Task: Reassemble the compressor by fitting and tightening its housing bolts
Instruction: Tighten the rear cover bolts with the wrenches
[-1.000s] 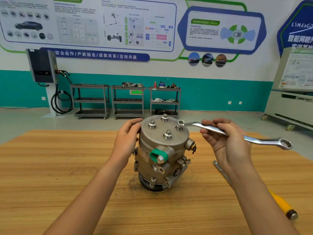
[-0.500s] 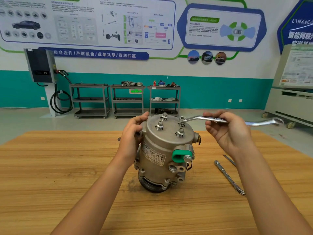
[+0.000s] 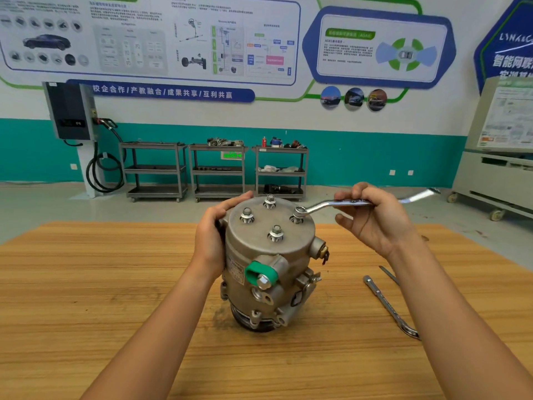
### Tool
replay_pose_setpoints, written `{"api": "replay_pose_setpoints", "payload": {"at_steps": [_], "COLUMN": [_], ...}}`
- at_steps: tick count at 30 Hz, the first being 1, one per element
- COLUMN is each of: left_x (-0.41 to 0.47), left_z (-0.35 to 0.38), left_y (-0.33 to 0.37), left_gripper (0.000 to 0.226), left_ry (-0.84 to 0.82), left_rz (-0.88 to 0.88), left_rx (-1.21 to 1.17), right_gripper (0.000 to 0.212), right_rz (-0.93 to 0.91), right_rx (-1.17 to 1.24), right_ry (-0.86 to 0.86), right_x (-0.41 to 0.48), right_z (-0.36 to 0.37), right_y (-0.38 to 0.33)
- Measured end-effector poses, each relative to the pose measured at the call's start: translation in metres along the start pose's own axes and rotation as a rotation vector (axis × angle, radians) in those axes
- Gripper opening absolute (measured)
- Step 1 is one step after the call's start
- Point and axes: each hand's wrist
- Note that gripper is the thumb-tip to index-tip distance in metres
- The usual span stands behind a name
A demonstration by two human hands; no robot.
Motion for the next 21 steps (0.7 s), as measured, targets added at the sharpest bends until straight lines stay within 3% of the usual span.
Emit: {"api": "replay_pose_setpoints", "payload": {"at_steps": [2, 4, 6, 9, 12, 14, 18, 21], "left_x": [-0.003, -0.007, -0.013, -0.020, -0.024, -0.026, -0.029, -0.028], "left_z": [-0.001, -0.002, -0.001, 0.002, 0.007, 0.008, 0.005, 0.001], "left_y": [-0.001, -0.004, -0.006, -0.008, -0.008, -0.008, -0.009, -0.009], "left_gripper": [0.042, 0.036, 0.037, 0.036, 0.031, 0.030, 0.031, 0.028], "left_ry": [0.037, 0.066, 0.077, 0.084, 0.079, 0.089, 0.102, 0.107], "left_rz": [0.032, 0.057, 0.074, 0.150, 0.192, 0.196, 0.200, 0.229], "left_rx": [-0.004, 0.058, 0.128, 0.212, 0.275, 0.288, 0.307, 0.261], "right_gripper": [0.042, 0.050, 0.057, 0.050, 0.025, 0.034, 0.065, 0.073], "right_rz": [-0.110, -0.254, -0.387, -0.514, -0.632, -0.701, -0.602, -0.453], "right_rx": [-0.022, -0.097, -0.213, -0.442, -0.765, -1.122, -1.719, -1.832], "right_ry": [0.074, 0.164, 0.245, 0.320, 0.265, 0.203, 0.219, 0.164], "right_x": [-0.015, -0.032, -0.046, -0.058, -0.065, -0.072, -0.086, -0.086], "right_z": [0.007, 0.016, 0.025, 0.038, 0.055, 0.064, 0.091, 0.113], "right_y": [0.009, 0.019, 0.030, 0.047, 0.056, 0.058, 0.056, 0.057]}}
Point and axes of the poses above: each hand's wrist, its own x-axis towards the middle knuckle, its own z-axis out of the palm, y = z × x, and after that the axes turned 4 degrees about -y, right-handed
